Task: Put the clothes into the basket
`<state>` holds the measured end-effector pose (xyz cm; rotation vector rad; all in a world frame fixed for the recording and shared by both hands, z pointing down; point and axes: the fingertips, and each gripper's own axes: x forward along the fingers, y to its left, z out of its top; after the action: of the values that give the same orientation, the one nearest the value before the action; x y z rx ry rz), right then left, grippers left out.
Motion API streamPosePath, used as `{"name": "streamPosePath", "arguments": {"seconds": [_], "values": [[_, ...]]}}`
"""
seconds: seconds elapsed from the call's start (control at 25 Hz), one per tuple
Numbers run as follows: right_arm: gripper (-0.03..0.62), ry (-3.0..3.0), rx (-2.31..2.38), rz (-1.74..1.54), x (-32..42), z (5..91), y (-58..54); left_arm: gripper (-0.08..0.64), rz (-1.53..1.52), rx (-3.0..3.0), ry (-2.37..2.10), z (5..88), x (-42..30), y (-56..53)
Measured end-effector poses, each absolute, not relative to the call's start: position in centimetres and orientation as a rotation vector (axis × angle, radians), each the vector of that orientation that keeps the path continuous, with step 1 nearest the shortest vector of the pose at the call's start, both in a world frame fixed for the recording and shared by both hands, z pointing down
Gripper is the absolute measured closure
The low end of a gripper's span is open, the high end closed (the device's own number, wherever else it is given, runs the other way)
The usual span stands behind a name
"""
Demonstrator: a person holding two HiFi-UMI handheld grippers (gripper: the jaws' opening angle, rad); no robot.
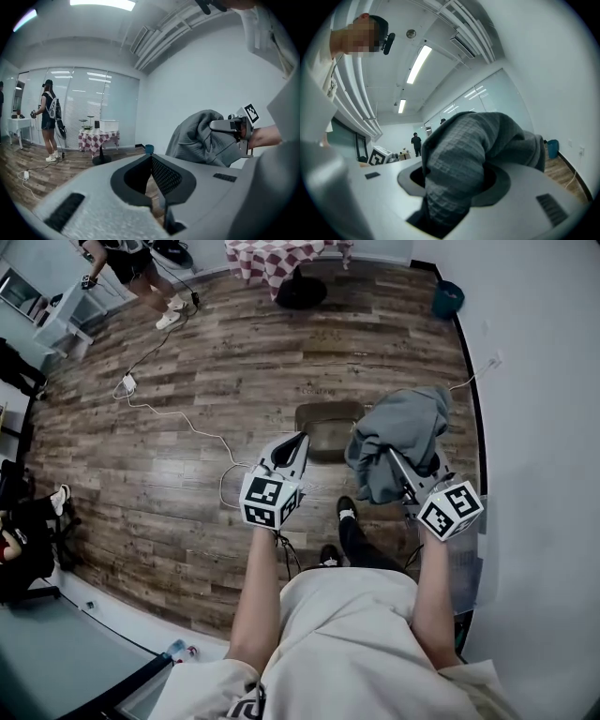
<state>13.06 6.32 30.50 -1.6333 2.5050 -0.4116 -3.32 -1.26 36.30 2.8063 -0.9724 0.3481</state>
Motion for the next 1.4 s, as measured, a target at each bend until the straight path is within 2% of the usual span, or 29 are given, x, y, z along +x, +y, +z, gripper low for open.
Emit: {"name": "streamPosePath", "arguments": {"seconds": [0.76, 1.0, 1.2, 1.4], "values": [[0.396, 2.641, -1.430, -0.471, 12.1, 29.8, -2.9, 0.548, 0.341, 2.747, -1.028, 36.4, -1.7, -7.4], [0.396, 2.651, -1.354, -0.488, 12.8, 30.5, -5.9, 0.548, 0.402, 2.734, -1.077, 36.6, -1.5, -9.8], [0.396, 2.703, -1.323, -0.506, 13.1, 31.5, -7.1, 0.548, 0.603, 2.797, -1.130, 36.7, -0.8, -10.5], [0.396, 2.837, -1.303, -0.473, 13.7, 32.7, -8.7, 0.548, 0.471, 2.756, -1.129, 36.0, 0.1, -11.8]]}}
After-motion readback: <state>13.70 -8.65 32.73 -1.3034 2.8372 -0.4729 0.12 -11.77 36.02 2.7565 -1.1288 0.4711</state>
